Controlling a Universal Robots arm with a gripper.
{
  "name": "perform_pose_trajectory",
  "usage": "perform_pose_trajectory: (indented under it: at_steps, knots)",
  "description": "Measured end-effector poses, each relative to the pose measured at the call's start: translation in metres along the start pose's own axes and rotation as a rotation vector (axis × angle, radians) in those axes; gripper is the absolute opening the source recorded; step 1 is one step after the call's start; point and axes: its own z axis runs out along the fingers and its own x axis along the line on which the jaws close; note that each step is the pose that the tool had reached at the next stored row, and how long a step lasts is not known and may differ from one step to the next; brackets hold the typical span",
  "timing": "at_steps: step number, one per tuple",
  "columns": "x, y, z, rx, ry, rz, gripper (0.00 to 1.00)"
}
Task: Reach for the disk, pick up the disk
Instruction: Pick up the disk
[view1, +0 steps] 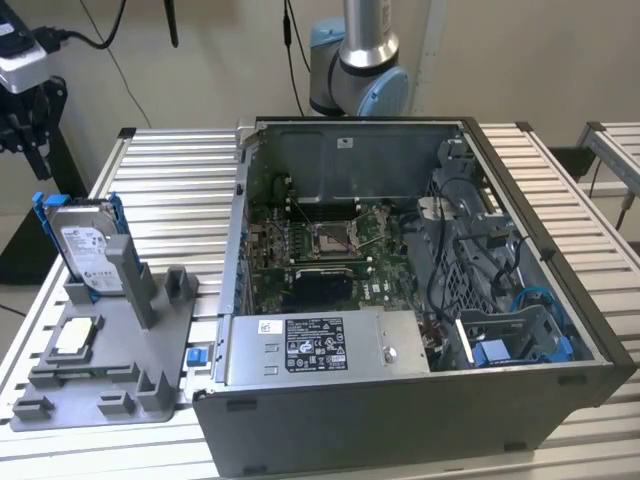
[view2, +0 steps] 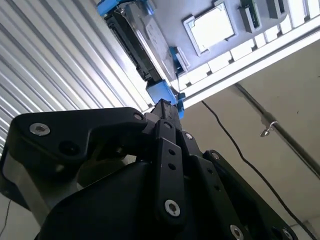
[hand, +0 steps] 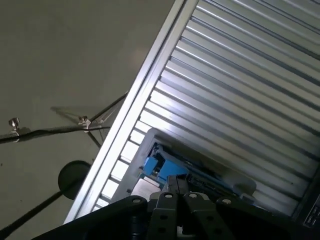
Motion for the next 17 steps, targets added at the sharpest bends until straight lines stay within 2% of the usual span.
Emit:
perform_pose_trajectory:
  at_steps: [8,17]
  knots:
    - [-0.0001,0.0,-0.0001,0.004,-0.0022,-0.144,0.0]
    - [0.0,0.0,0.0,0.0128,-0.0123,-0.308,0.0]
